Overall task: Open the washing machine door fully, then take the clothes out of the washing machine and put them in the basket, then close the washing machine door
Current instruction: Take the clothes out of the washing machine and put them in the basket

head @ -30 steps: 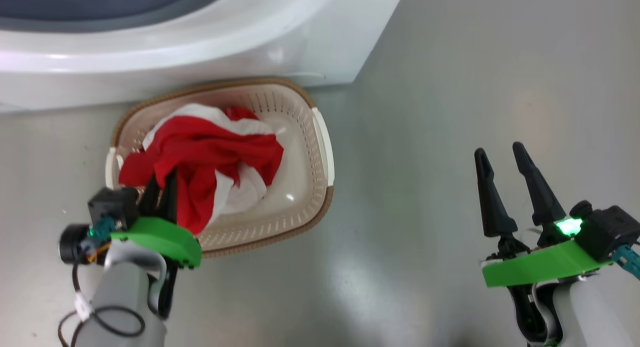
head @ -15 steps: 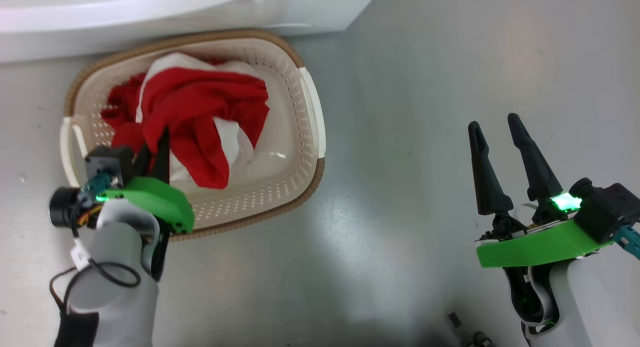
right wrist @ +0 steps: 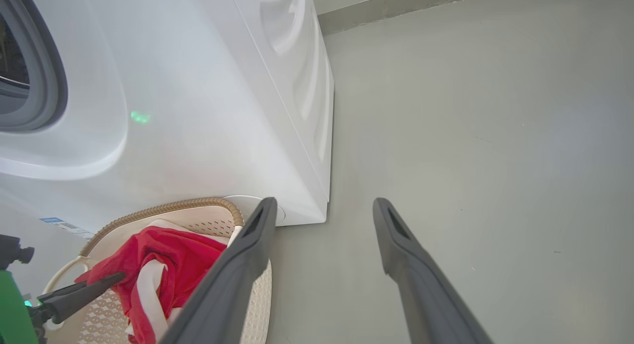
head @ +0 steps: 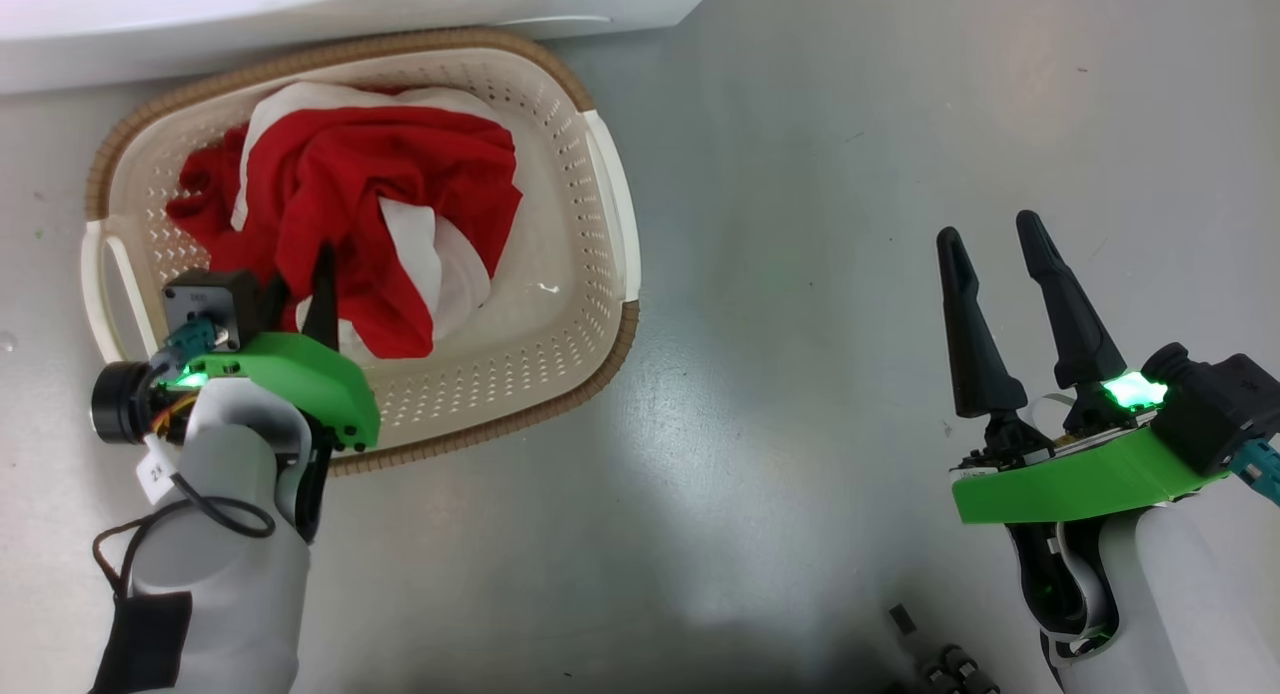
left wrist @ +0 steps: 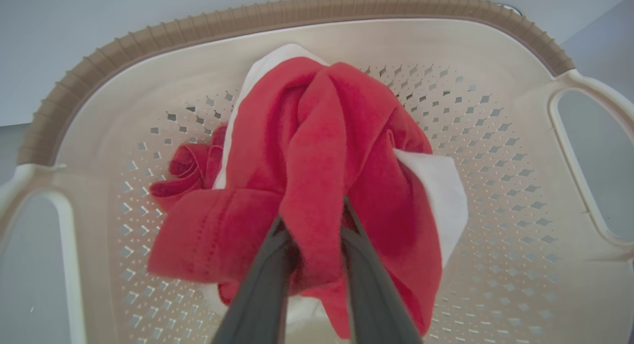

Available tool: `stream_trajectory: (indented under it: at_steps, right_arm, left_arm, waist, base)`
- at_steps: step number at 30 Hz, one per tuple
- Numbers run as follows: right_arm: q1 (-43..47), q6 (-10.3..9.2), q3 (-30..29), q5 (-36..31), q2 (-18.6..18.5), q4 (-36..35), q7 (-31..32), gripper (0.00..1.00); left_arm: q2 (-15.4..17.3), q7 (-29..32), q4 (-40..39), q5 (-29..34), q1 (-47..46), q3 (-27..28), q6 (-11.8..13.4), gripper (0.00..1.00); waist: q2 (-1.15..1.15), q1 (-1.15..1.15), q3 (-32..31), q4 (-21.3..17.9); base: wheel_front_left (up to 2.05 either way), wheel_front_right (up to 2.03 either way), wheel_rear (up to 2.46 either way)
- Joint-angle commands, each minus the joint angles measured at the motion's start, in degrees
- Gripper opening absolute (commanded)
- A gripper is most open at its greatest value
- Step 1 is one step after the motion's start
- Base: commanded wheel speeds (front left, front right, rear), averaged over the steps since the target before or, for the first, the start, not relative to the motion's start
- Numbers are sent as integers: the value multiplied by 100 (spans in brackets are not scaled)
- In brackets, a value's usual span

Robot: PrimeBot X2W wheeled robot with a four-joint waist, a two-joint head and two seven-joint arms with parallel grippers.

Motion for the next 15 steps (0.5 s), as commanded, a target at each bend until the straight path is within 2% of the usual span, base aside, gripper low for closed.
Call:
stream_trajectory:
  at_steps: [1,2,5,6,15]
  right_arm:
    - [90,43,123,22,4,-118,-36,100]
    - [87,43,121,23,4,-117,-36,100]
    - [77,43,116,21,4,-108,-36,100]
    - [73,43,117,19,4,-103,-36,100]
    - [104,43,96,8,4,-24,-36,100]
  left_arm:
    - [178,-29,-18,-24,110,123,-17,48]
    - [179,-29,-10,-31,103,130,-17,66]
    - [180,-29,-12,-52,103,156,-19,97]
    - [178,-29,-22,-59,110,168,-20,100]
    - [134,-29,-96,-177,338,307,-23,100]
  waist:
    - [0,0,-9,8]
    - [0,0,-15,11]
    - [0,0,-45,28]
    - [0,0,-59,33]
    - [0,0,-400,74]
  base:
    - [0,0,0]
    - [0,0,0]
    - [0,0,0]
    - [0,0,0]
    - [0,0,0]
